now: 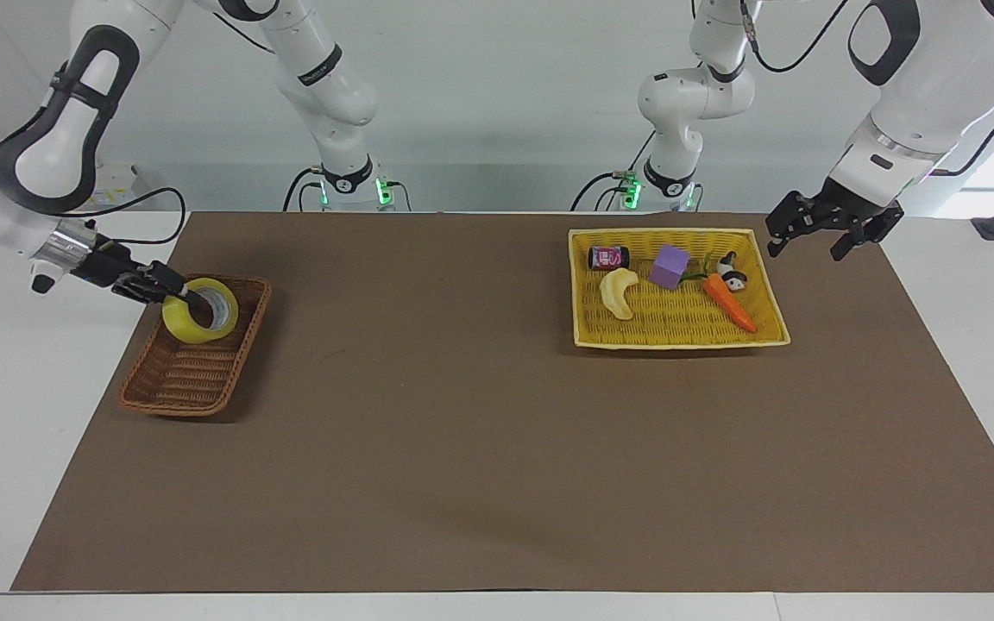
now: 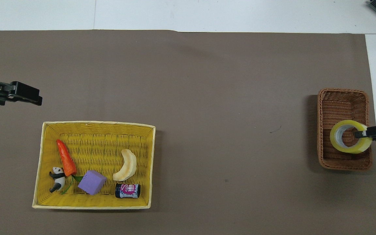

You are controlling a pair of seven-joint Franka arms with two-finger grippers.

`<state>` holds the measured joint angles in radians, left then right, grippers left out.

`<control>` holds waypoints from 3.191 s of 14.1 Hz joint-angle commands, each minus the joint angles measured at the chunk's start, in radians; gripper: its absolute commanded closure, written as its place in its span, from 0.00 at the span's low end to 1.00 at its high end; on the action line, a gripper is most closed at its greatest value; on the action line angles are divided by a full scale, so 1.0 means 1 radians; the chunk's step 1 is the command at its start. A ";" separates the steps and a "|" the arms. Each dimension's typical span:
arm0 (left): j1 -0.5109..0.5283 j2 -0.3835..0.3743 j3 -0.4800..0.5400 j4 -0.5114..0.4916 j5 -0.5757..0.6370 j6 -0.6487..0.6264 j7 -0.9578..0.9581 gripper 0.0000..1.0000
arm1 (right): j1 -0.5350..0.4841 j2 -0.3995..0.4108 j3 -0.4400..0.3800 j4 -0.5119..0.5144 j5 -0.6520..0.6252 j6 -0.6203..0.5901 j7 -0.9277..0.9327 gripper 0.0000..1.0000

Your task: Move tape to another basket

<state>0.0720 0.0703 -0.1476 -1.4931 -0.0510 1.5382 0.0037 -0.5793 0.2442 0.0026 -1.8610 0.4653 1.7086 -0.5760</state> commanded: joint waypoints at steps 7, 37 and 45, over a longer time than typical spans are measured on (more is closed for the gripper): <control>0.017 -0.024 -0.003 -0.032 0.017 0.014 0.010 0.00 | -0.013 0.009 0.010 -0.015 0.024 0.041 -0.035 0.00; 0.018 -0.024 -0.003 -0.032 0.017 0.013 0.010 0.00 | 0.636 -0.345 0.028 0.063 -0.458 -0.026 0.873 0.00; 0.018 -0.024 -0.003 -0.032 0.017 0.013 0.010 0.00 | 0.687 -0.248 0.027 0.405 -0.459 -0.243 0.921 0.00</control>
<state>0.0742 0.0702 -0.1409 -1.4954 -0.0510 1.5385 0.0037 0.1121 -0.0833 0.0284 -1.6070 0.0262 1.5789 0.3336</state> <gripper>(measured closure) 0.000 0.000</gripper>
